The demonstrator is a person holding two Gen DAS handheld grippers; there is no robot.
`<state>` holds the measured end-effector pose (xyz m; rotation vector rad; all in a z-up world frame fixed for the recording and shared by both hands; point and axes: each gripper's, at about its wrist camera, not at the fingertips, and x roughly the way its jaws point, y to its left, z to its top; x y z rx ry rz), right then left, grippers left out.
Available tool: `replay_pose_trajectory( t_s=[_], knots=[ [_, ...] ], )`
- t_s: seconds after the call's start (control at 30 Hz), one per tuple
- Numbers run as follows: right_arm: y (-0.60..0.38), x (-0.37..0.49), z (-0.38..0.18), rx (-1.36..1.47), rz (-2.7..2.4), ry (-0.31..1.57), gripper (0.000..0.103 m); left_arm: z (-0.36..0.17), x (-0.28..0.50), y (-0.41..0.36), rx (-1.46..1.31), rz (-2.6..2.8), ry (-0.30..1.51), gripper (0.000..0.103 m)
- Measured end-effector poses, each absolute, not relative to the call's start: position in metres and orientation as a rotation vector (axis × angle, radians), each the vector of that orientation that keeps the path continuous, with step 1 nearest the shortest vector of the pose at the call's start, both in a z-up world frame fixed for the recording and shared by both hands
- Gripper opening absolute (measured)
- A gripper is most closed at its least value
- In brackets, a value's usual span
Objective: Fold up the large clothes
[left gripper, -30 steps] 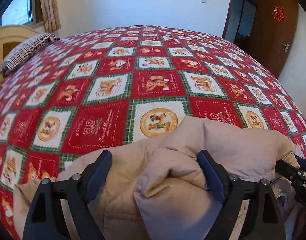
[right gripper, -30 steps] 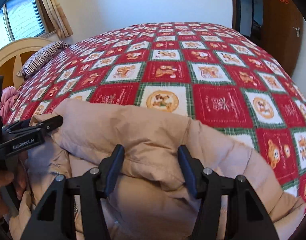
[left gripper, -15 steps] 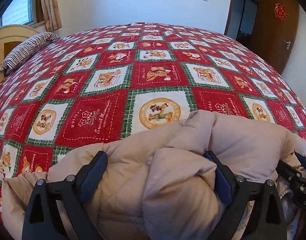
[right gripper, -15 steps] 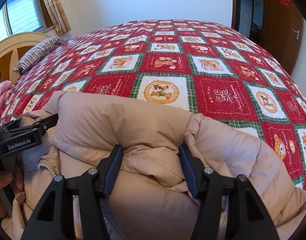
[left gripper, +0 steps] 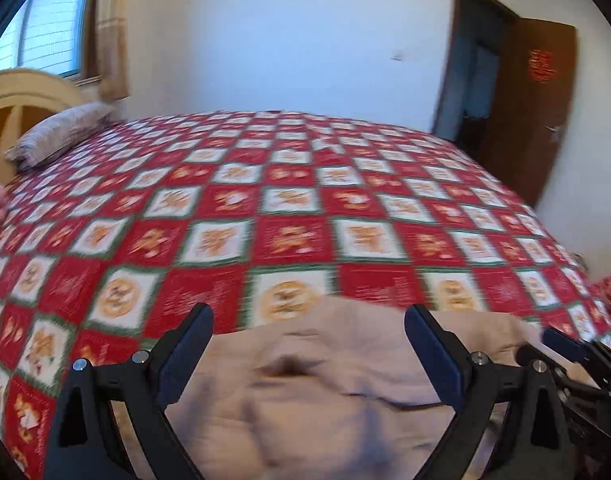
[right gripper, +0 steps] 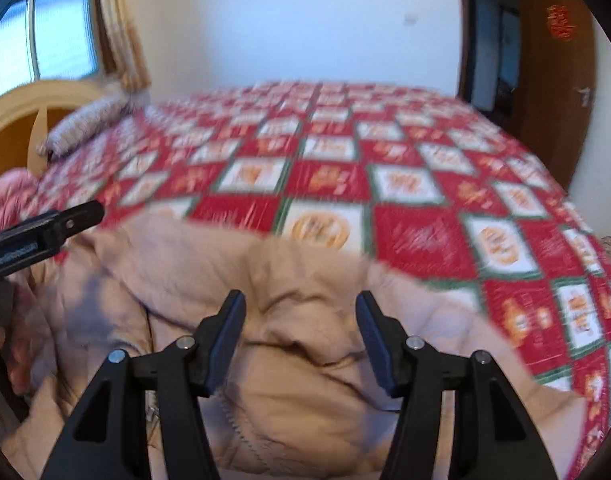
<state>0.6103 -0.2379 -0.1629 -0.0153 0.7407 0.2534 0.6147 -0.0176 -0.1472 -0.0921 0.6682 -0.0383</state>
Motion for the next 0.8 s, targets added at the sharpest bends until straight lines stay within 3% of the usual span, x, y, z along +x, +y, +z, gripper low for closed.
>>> replay_pose_trajectory(
  t_s=[0.07, 0.17, 0.33, 0.8],
  knots=[
    [-0.246, 0.612, -0.158, 0.027, 0.216, 0.731, 0.049, -0.154, 0.619, -0.033, -0.066, -0.075, 0.688, 0.097],
    [-0.247, 0.625, -0.174, 0.055, 0.205, 0.813, 0.045, -0.186, 0.638, -0.051, -0.009, -0.058, 0.796, 0.097],
    [-0.244, 0.63, -0.198, 0.024, 0.225, 0.883, 0.045, -0.217, 0.647, -0.046, -0.041, -0.041, 0.87, 0.097],
    [-0.236, 0.636, -0.209, -0.026, 0.199, 0.907, 0.045, -0.231, 0.654, -0.057, 0.029, 0.01, 0.908, 0.102]
  ],
)
